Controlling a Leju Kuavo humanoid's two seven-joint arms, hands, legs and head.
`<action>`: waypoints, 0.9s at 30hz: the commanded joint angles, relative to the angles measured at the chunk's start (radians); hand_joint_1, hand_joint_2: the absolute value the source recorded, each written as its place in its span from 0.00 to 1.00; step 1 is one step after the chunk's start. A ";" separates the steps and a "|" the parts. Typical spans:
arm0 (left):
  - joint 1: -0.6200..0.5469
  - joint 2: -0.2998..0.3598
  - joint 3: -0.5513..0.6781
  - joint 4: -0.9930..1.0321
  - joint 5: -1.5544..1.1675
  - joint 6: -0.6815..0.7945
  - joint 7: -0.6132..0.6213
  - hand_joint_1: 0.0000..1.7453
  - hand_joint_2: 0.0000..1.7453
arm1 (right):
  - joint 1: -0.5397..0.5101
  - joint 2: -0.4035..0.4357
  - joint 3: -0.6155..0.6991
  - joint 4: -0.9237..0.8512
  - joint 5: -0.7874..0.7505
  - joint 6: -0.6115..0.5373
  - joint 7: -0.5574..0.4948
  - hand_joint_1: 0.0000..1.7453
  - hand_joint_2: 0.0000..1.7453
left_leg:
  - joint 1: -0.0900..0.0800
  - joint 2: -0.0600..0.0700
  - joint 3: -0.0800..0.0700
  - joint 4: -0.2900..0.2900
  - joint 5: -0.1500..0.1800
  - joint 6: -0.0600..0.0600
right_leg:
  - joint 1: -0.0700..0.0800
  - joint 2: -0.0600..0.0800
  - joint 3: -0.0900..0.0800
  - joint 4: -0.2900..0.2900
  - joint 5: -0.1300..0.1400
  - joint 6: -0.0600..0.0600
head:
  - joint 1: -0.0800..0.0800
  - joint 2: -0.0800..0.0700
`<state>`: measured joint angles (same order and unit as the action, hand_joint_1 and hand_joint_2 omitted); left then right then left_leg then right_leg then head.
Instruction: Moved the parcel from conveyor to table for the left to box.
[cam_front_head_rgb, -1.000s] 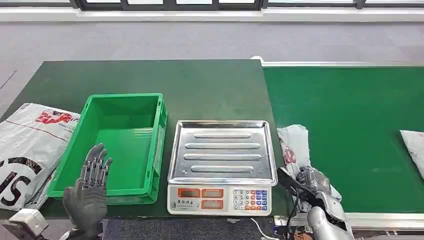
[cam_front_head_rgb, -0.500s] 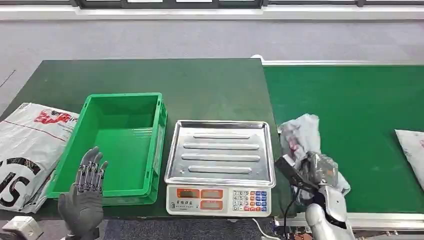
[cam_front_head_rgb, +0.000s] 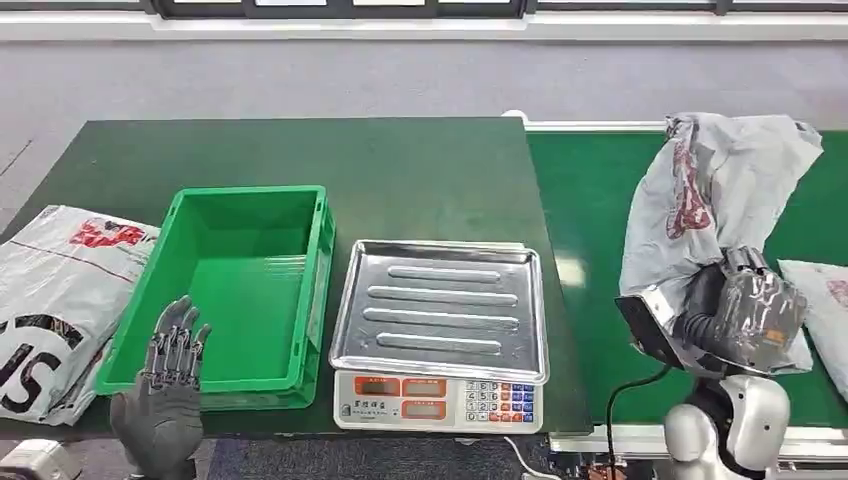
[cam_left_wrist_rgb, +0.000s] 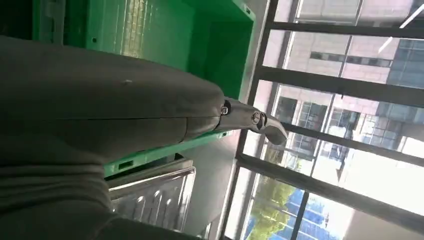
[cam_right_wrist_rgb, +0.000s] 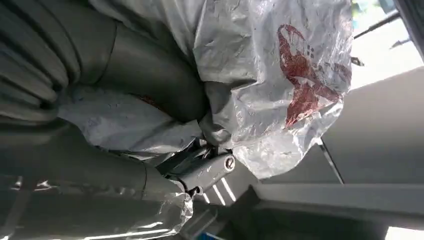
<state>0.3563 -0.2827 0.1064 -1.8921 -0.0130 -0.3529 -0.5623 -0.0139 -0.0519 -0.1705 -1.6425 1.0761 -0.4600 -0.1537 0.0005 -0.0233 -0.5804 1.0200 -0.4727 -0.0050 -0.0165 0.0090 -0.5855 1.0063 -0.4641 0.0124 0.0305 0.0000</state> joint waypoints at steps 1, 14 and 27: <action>-0.030 0.007 0.021 0.046 -0.001 0.000 0.011 0.00 0.00 | 0.029 0.035 -0.026 -0.086 0.002 -0.006 0.005 1.00 1.00 | 0.000 0.001 0.001 -0.001 0.001 -0.001 | 0.000 -0.001 0.001 -0.001 0.000 -0.001 | 0.000 0.000; -0.118 0.057 -0.046 0.137 0.018 0.015 0.009 0.00 0.00 | -0.212 0.045 0.210 0.169 -0.216 0.137 -0.176 1.00 1.00 | 0.000 0.004 0.003 -0.002 0.002 0.000 | 0.000 0.002 0.002 -0.001 0.002 -0.001 | 0.000 0.000; -0.151 0.063 -0.080 0.185 0.003 0.124 0.040 0.00 0.00 | -0.314 0.135 0.405 0.384 -0.338 0.210 -0.245 1.00 1.00 | 0.001 0.004 0.004 -0.002 0.003 -0.001 | 0.001 0.004 0.003 -0.001 0.003 -0.002 | 0.000 0.000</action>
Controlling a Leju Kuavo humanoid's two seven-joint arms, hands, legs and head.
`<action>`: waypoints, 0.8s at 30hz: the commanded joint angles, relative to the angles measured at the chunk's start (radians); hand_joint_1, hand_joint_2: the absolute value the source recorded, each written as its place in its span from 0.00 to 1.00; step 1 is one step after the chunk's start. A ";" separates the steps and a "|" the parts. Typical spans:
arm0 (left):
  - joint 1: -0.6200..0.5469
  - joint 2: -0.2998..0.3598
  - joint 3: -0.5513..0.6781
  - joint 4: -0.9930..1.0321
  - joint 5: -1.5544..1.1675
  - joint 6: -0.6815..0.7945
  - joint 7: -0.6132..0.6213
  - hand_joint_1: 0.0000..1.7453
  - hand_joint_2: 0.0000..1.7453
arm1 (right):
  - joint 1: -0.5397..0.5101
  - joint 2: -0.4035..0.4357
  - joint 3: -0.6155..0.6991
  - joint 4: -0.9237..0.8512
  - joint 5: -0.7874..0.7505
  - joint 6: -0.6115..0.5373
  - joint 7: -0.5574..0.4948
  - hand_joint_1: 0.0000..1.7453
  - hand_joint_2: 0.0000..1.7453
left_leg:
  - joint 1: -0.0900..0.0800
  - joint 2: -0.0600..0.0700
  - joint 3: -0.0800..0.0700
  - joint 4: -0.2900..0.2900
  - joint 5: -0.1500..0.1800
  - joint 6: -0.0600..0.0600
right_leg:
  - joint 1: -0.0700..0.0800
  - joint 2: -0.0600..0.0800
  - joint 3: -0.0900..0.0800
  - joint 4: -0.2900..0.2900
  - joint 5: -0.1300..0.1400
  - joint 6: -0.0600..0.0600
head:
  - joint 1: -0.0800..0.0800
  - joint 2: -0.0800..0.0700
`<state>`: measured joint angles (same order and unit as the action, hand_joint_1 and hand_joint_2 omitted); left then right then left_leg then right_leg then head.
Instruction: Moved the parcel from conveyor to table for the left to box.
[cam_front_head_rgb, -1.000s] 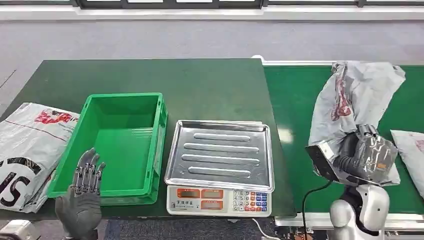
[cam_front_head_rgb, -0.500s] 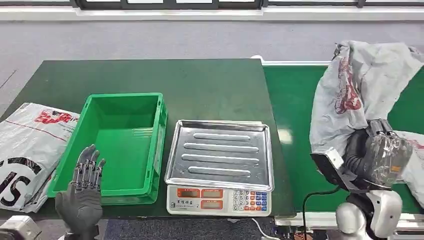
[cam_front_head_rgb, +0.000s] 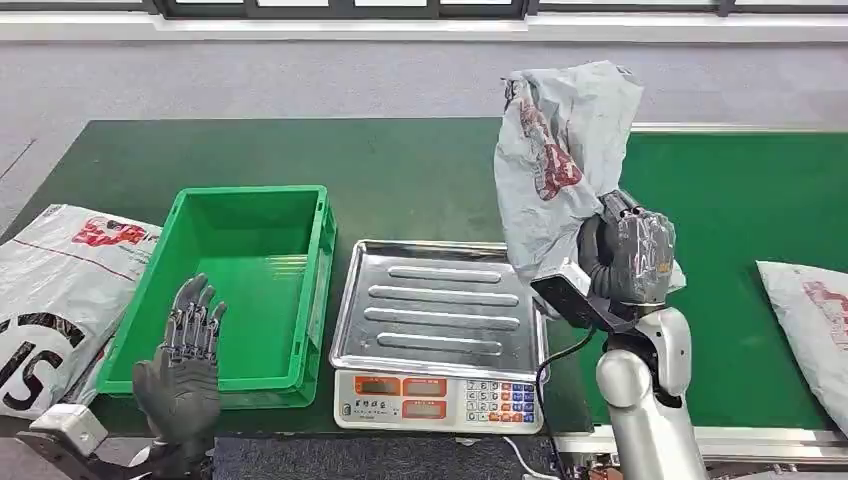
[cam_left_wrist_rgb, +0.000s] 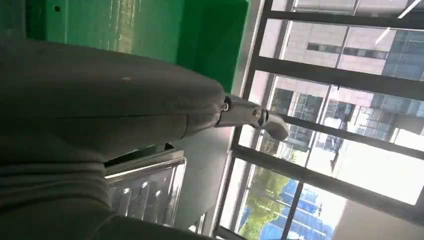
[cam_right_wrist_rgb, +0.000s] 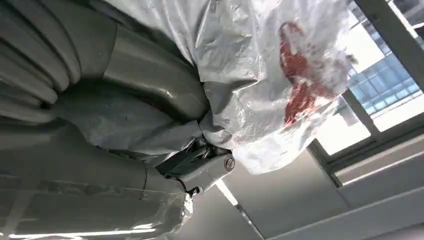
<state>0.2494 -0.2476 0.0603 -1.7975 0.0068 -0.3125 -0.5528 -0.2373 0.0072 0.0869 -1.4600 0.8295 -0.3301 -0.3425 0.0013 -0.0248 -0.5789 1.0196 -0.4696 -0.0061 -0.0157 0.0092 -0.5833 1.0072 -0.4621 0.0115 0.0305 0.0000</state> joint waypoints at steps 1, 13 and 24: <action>-0.049 0.019 -0.036 0.092 -0.033 0.134 0.026 0.00 0.00 | -0.091 0.085 0.175 0.217 -0.101 0.085 -0.056 1.00 1.00 | 0.000 0.009 0.003 -0.003 0.000 -0.001 | 0.000 0.006 0.001 -0.002 0.002 -0.001 | 0.000 0.000; -0.005 0.050 -0.078 0.045 0.002 0.203 0.047 0.00 0.00 | -0.099 0.110 0.333 0.303 -0.124 0.243 0.089 1.00 1.00 | 0.001 0.005 0.001 -0.001 -0.001 -0.001 | 0.001 0.003 -0.001 -0.001 0.000 -0.001 | 0.000 0.000; -0.010 0.034 -0.063 0.036 -0.023 0.205 0.038 0.00 0.00 | -0.134 0.124 0.299 0.437 -0.058 0.231 0.188 0.00 1.00 | 0.001 0.003 0.000 -0.001 0.000 -0.001 | 0.001 0.001 -0.001 -0.001 0.001 -0.001 | 0.000 0.000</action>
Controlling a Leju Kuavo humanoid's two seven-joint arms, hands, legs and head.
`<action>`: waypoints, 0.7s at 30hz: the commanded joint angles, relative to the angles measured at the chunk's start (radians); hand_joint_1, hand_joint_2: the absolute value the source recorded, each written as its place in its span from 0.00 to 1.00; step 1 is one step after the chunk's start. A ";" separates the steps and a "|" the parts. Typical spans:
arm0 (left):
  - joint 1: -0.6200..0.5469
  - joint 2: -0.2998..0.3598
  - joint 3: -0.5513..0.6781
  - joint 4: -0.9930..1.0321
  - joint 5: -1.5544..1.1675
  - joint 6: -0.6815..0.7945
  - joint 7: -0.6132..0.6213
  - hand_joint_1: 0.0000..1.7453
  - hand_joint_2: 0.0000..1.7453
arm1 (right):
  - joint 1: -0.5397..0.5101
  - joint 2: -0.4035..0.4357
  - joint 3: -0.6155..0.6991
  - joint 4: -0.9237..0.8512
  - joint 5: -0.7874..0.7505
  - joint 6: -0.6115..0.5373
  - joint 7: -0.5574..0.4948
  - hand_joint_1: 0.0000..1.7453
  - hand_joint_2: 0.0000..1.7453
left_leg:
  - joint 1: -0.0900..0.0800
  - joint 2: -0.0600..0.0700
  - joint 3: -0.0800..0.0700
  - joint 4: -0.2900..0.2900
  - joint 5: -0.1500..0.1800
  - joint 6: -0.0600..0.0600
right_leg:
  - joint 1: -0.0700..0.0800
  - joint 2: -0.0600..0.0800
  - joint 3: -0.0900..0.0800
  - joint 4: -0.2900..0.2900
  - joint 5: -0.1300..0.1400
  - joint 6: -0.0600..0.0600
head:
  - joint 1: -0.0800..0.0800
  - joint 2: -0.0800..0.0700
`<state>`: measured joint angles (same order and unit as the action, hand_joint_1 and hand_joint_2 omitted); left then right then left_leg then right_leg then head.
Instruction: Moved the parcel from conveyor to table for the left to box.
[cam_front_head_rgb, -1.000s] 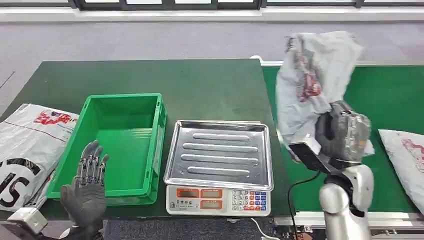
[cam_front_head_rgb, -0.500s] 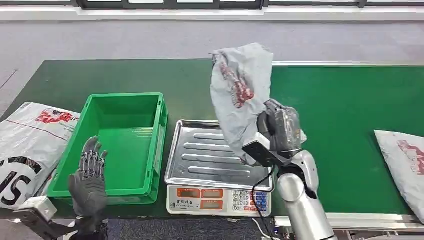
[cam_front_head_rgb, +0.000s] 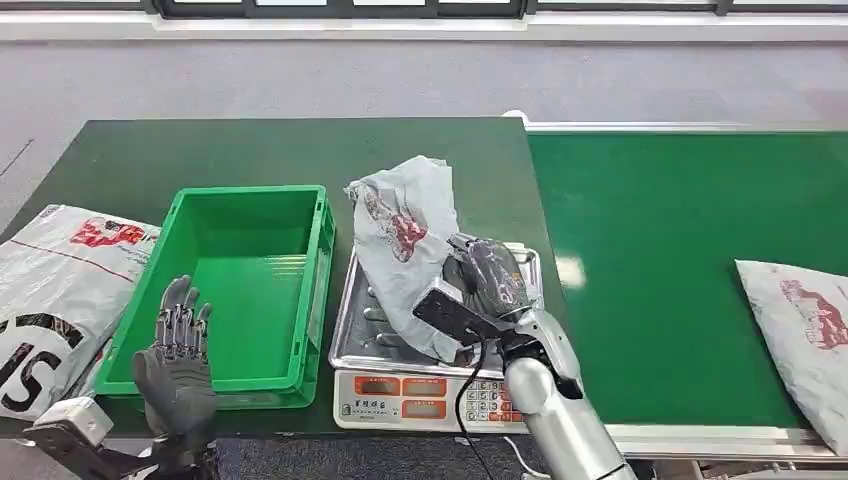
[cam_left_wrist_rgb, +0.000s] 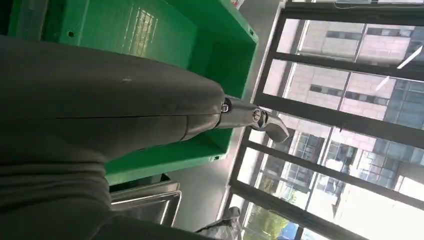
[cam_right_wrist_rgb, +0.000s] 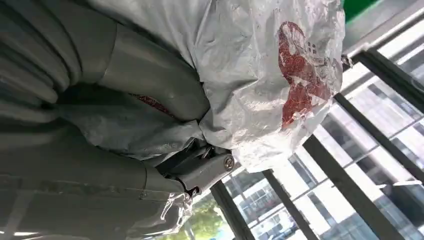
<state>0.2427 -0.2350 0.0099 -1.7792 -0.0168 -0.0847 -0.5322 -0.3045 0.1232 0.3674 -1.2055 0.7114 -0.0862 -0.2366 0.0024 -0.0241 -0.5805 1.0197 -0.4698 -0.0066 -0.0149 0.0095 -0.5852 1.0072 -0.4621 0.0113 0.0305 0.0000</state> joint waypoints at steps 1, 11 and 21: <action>-0.002 0.019 -0.011 0.016 0.000 -0.026 0.020 0.00 0.00 | -0.062 0.010 0.014 0.176 0.076 -0.038 0.093 0.00 1.00 | 0.000 0.003 0.002 -0.003 0.001 -0.001 | 0.000 0.000 0.001 -0.002 0.001 -0.001 | 0.000 0.000; 0.019 0.005 -0.010 -0.001 -0.017 -0.050 0.029 0.00 0.00 | 0.033 -0.019 -0.022 -0.037 0.182 -0.124 0.152 0.00 1.00 | 0.000 0.001 0.002 -0.002 0.000 0.000 | 0.001 -0.002 0.002 -0.003 0.000 -0.001 | 0.000 0.000; 0.019 0.005 -0.010 -0.001 -0.017 -0.050 0.029 0.00 0.00 | 0.033 -0.019 -0.022 -0.037 0.182 -0.124 0.152 0.00 1.00 | 0.000 0.002 0.001 -0.002 0.000 -0.001 | 0.001 -0.001 0.000 -0.002 0.001 -0.001 | 0.000 0.000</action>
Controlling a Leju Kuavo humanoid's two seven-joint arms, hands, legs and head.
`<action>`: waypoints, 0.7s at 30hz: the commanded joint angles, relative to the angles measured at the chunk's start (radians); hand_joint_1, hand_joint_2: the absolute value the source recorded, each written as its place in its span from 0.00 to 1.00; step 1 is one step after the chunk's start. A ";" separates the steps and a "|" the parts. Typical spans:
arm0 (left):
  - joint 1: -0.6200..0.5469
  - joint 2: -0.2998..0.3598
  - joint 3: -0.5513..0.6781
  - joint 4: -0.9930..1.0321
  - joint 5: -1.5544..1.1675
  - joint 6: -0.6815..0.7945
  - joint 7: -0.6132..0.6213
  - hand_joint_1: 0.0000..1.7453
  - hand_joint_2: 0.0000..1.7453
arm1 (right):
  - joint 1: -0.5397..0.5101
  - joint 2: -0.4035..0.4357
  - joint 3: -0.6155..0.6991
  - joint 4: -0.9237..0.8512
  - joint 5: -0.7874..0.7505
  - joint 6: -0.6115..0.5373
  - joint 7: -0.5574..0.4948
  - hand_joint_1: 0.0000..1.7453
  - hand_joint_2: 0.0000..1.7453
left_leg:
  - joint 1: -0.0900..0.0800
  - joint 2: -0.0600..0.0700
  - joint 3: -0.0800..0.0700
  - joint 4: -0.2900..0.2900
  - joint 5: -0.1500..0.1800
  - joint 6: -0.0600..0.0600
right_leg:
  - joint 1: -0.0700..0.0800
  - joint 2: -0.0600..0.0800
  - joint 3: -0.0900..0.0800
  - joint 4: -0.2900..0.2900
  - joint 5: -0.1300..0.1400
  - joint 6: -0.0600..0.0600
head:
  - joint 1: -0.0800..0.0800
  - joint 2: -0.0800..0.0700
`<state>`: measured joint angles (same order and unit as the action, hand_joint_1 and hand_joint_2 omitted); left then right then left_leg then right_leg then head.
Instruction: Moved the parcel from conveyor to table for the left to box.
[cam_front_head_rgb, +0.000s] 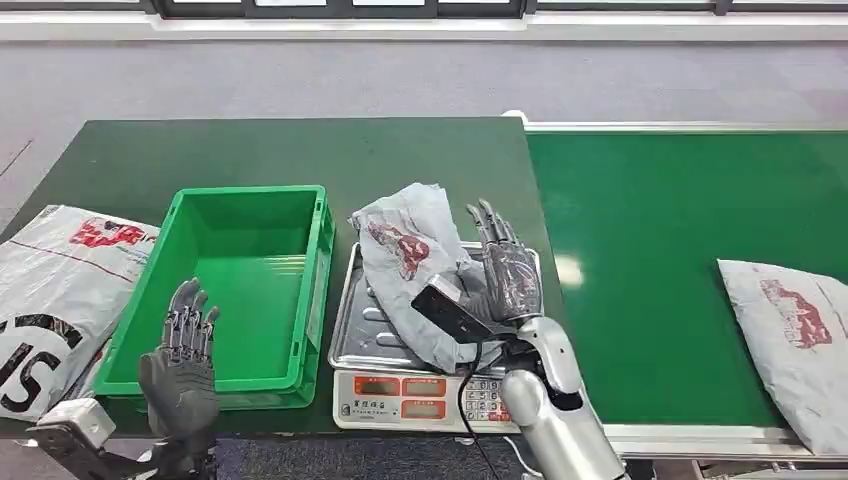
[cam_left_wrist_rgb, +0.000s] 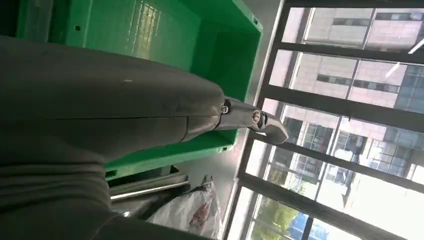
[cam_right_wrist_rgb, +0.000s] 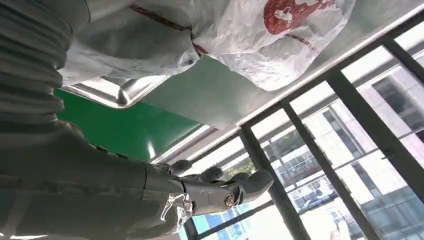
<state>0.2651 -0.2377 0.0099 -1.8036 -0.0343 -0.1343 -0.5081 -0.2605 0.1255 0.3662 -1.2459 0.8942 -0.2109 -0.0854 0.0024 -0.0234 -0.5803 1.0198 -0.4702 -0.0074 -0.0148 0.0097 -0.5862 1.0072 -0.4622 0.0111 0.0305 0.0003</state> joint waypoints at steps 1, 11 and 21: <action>-0.003 0.006 -0.008 0.025 0.000 -0.001 0.003 0.00 0.00 | -0.006 -0.017 -0.024 -0.001 0.006 -0.002 -0.001 0.00 0.00 | 0.000 0.002 0.001 -0.002 0.001 0.000 | 0.000 -0.002 0.002 -0.003 0.001 -0.001 | 0.000 0.000; 0.034 -0.037 -0.006 -0.022 -0.123 0.133 0.031 0.00 0.00 | 0.139 -0.044 -0.043 -0.339 0.073 -0.063 -0.029 0.00 0.00 | 0.000 0.000 0.000 0.000 0.000 -0.001 | 0.000 -0.003 0.001 -0.001 -0.001 -0.001 | 0.000 0.000; -0.306 0.156 -0.247 0.341 -0.750 0.230 0.200 0.00 0.00 | 0.283 0.111 -0.114 -1.039 -0.096 -0.487 -0.613 0.00 1.00 | -0.002 -0.012 -0.005 0.001 0.002 -0.001 | -0.001 -0.014 -0.003 0.002 -0.003 -0.002 | 0.000 0.000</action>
<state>0.2634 -0.2372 -0.0493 -1.8211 -0.5920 0.1370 -0.3982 -0.0477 0.1534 0.3044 -1.8157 0.7961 -0.6956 -0.6557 0.0022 -0.0268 -0.5819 1.0204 -0.4704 -0.0075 -0.0150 0.0064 -0.5879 1.0070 -0.4629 0.0109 0.0305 0.0000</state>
